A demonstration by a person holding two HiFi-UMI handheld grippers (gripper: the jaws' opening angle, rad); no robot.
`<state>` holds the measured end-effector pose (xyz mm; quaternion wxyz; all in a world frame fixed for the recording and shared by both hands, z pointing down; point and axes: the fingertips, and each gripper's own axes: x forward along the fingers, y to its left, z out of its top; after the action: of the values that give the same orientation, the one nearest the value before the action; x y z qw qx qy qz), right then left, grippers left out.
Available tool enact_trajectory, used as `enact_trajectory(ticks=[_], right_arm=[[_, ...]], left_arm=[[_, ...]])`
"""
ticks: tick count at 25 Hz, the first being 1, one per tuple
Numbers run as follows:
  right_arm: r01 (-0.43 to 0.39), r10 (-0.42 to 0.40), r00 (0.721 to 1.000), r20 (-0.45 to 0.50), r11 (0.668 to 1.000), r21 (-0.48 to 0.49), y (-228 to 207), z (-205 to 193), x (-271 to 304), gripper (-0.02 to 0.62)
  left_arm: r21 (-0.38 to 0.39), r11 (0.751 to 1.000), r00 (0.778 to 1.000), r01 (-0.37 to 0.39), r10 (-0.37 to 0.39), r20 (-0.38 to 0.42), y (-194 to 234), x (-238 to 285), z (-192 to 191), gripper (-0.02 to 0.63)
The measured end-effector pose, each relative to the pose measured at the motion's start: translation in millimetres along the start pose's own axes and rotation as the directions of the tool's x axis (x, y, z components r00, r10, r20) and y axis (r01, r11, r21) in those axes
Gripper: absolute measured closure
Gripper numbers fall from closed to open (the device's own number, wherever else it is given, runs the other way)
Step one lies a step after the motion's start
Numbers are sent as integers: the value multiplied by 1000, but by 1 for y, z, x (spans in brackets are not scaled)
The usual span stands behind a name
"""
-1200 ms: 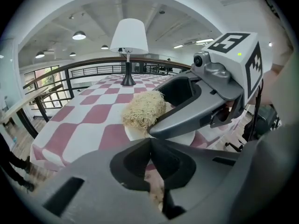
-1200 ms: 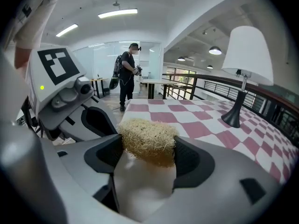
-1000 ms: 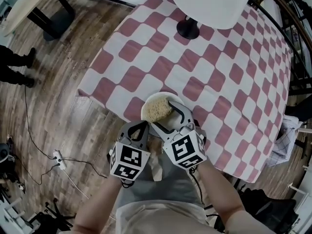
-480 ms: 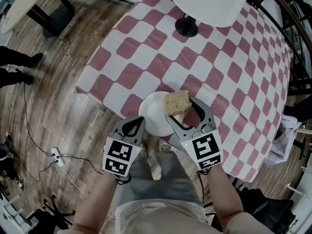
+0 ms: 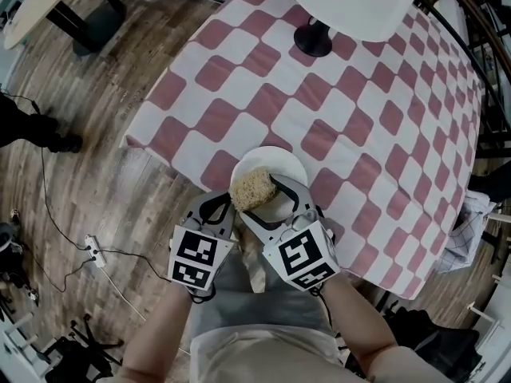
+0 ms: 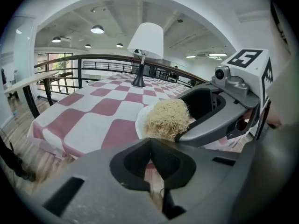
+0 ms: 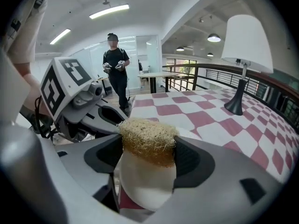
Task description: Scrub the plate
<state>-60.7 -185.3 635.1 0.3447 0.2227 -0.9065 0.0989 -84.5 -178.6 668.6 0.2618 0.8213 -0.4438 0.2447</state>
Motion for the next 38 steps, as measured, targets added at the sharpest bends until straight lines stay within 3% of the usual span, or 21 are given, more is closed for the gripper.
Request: enact_trajectory(ticks=[4, 8, 11, 19, 24, 27, 32, 38], right_arm=[[3, -7, 998, -56, 998, -66, 2, -11, 9, 264], [6, -19, 994, -104, 992, -127, -2, -20, 6, 265], [39, -61, 990, -125, 984, -171, -8, -25, 0, 265], [189, -192, 972, -136, 981, -32, -63, -50, -29, 264], [249, -247, 968, -50, 968, 34, -78, -34, -49, 264], [185, -185, 982, 22, 983, 22, -49, -7, -57, 264], [26, -31, 999, -42, 993, -117, 22, -8, -31, 264], [38, -54, 988, -144, 993, -114, 35, -41, -16, 265]], left_arm=[[-25, 1000, 1000, 18, -19, -2, 2, 1, -5, 592], [-103, 994, 999, 23, -19, 41, 4, 1, -4, 592], [-79, 997, 999, 17, -14, 30, 6, 1, -3, 592], [-54, 999, 999, 9, -8, 35, 12, 1, 3, 592], [-85, 996, 999, 1, 2, 33, 12, 2, 1, 592], [-122, 992, 999, 10, -6, 32, 12, 4, -1, 592], [-138, 990, 999, 18, -14, 36, 12, 6, 0, 592], [-160, 986, 998, 36, -28, 48, 14, 7, 2, 592]])
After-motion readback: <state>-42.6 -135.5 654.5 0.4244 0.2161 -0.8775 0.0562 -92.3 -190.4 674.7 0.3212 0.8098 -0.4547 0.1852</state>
